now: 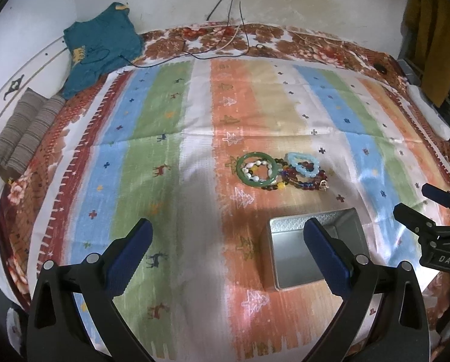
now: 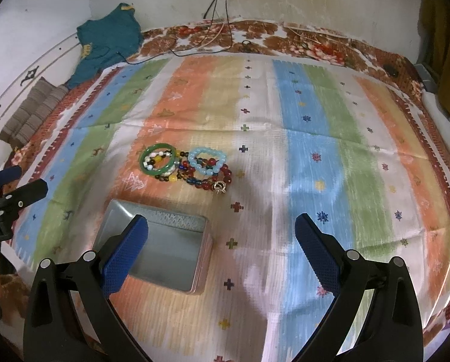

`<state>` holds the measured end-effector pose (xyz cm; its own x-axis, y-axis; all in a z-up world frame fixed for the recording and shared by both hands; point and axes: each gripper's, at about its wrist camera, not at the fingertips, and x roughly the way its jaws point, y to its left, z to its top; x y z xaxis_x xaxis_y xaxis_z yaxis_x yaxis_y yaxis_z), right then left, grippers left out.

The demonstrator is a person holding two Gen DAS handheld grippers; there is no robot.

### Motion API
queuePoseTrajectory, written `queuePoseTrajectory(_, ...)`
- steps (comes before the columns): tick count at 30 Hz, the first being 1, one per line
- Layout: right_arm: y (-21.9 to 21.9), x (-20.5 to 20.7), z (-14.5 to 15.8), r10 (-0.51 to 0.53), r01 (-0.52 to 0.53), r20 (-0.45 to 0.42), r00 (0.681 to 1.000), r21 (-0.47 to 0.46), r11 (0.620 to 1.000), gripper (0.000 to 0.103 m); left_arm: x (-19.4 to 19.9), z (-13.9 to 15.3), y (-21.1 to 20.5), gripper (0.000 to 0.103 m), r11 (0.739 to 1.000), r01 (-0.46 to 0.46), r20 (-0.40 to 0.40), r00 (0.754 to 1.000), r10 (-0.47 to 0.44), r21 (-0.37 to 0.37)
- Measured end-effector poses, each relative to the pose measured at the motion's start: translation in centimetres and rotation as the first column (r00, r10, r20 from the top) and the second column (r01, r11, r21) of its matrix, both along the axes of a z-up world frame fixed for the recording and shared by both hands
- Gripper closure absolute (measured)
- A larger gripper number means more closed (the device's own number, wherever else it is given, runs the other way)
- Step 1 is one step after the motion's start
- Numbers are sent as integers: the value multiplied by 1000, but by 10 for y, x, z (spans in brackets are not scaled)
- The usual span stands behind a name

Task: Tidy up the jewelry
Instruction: 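Move both tools forward toward the pile of bracelets beside the silver tin, then lower the right tool onto the light-blue bead bracelet and close it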

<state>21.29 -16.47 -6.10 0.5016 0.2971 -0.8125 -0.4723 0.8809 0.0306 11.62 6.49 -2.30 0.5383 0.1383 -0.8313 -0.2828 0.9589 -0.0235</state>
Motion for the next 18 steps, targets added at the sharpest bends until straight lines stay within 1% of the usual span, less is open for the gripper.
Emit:
queuePoseTrajectory(12,16,31,-12,-4,3,-35,999,-22,1000,4,33,-16,15,6,999,-30,-59,998,29,-14)
queuePoseTrajectory(18,23,42,-17,2,-3,-48,999,-29,1000,4,47,-24,23,6,999,-40,-80,996,40,-5)
